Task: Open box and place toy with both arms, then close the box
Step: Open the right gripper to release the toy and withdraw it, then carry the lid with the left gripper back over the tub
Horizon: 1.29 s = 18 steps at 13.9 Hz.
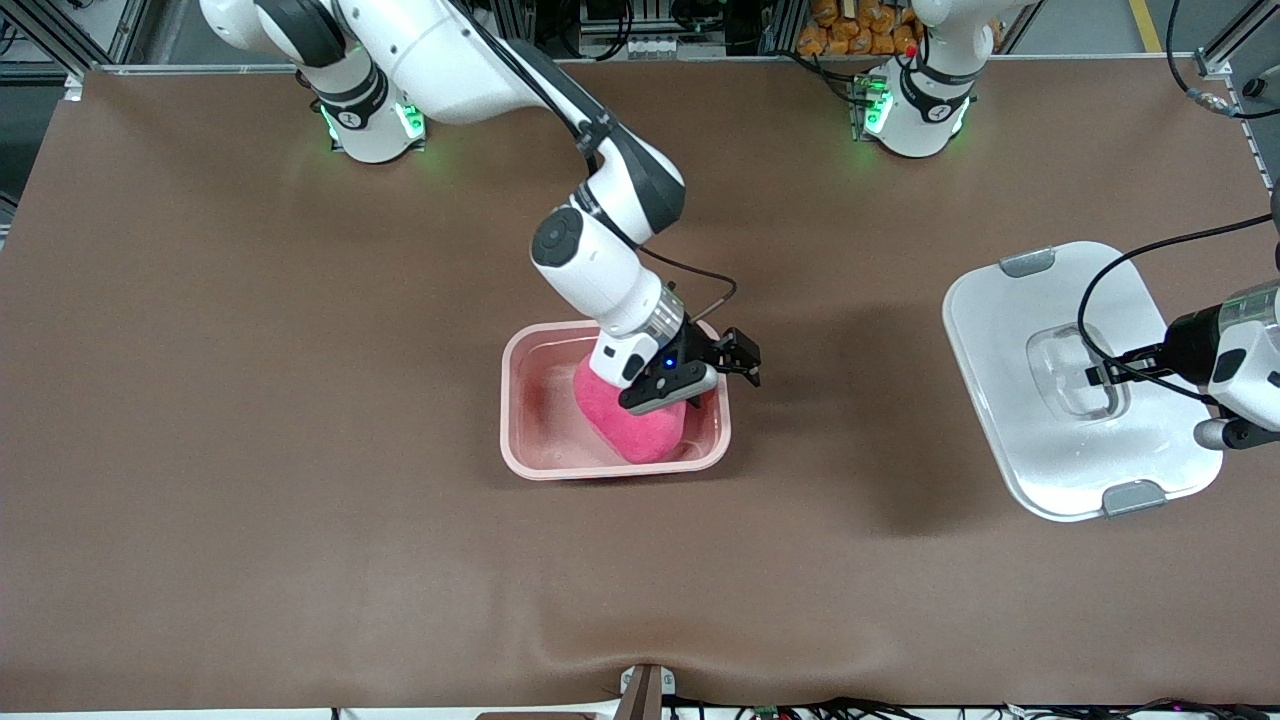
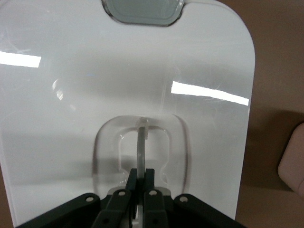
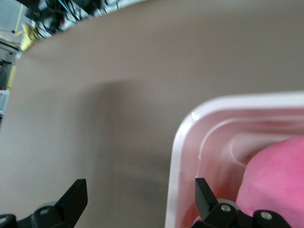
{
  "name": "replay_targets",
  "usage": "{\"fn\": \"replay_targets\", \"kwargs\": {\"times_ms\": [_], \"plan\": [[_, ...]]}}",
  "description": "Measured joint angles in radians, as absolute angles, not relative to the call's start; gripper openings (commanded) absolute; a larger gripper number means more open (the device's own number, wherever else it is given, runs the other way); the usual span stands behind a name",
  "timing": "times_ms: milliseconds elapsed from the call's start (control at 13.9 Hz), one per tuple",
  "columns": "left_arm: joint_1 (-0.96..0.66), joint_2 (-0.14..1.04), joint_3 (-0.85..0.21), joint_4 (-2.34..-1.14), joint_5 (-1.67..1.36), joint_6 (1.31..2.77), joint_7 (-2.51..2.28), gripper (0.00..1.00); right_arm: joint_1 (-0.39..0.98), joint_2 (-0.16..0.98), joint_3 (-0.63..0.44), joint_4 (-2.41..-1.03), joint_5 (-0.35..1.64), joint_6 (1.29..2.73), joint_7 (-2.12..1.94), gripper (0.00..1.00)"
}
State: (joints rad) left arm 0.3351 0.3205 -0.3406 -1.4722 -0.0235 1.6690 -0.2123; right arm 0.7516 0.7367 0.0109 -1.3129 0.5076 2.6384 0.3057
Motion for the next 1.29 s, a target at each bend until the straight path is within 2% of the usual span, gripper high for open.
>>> {"fn": "replay_targets", "kwargs": {"times_ms": [287, 502, 789, 1076, 1291], "plan": [[0.333, 0.319, -0.346, -1.467, -0.024, 1.669, -0.212, 0.0, 0.61, 0.566, -0.001, -1.332, 0.508, 2.343, 0.307, 1.0], [0.328, 0.317, -0.354, -1.461, -0.024, 1.67, -0.249, 0.0, 0.437, 0.428, -0.006, -1.352, 0.507, 1.982, 0.304, 1.0], [0.316, 0.317, -0.405, -1.456, -0.024, 1.671, -0.386, 0.0, 0.194, 0.285, -0.009, -1.365, 0.495, 1.636, 0.254, 1.0], [0.299, 0.317, -0.46, -1.455, -0.024, 1.681, -0.547, 0.0, 0.008, 0.204, -0.009, -1.385, 0.344, 1.422, 0.088, 1.0], [0.244, 0.317, -0.469, -1.455, -0.024, 1.686, -0.707, 0.0, -0.025, 0.149, -0.006, -1.411, 0.19, 1.377, 0.069, 1.0]]}}
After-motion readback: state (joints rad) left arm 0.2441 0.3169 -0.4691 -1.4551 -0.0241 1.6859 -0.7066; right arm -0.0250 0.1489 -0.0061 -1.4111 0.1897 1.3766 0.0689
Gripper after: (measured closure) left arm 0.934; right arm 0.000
